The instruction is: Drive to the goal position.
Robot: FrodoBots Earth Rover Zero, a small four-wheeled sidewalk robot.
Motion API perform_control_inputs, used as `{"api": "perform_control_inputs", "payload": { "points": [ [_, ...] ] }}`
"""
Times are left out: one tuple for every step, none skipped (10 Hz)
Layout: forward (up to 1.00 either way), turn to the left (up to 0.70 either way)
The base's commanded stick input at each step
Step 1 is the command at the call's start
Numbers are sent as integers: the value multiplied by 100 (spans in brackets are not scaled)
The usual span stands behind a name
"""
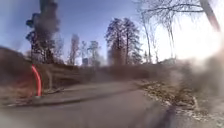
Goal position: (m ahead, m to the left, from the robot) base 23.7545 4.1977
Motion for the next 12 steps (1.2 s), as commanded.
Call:
{"api": "perform_control_inputs", "payload": {
  "points": [
    [100,0],
    [100,0],
    [100,0],
    [100,0],
    [100,0],
    [100,0],
    [100,0],
    [100,0],
    [100,0],
    [100,0],
    [100,0],
    [100,0]
  ]
}}
